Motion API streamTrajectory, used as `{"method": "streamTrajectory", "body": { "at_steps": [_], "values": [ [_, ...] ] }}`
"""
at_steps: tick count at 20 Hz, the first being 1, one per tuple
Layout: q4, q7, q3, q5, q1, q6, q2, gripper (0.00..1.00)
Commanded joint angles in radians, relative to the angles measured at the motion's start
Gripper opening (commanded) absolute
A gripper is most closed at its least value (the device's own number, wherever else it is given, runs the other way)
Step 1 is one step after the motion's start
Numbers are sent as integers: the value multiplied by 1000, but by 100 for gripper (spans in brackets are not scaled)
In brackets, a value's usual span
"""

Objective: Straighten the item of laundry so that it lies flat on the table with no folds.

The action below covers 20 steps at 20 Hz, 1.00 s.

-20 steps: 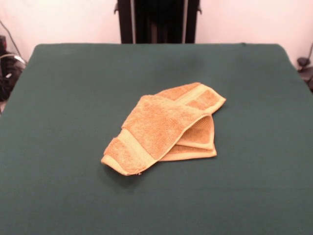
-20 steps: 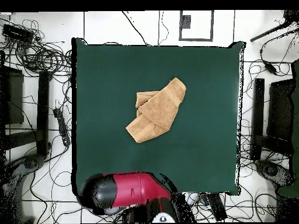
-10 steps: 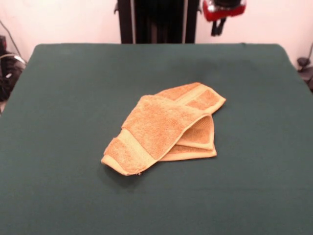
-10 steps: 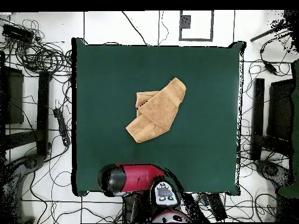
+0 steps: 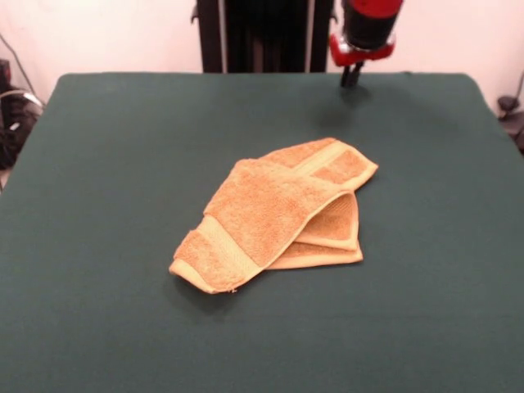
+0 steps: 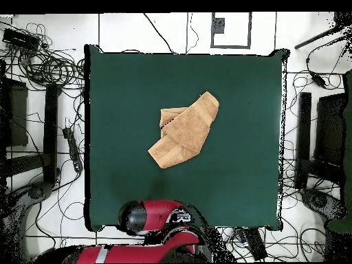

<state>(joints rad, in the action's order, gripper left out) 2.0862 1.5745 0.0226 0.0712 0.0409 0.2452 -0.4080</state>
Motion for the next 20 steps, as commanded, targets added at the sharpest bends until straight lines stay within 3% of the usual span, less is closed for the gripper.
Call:
{"method": "streamTrajectory", "body": {
  "at_steps": [1, 5, 8, 20],
  "values": [
    [-174, 196, 11, -73, 31, 48, 91, 0],
    [-241, 172, 2, -83, 9, 160, 67, 0],
    [-309, 175, -1, -92, 6, 175, 97, 0],
    [-677, 247, 55, -121, 66, 236, 360, 0]
  ]
}}
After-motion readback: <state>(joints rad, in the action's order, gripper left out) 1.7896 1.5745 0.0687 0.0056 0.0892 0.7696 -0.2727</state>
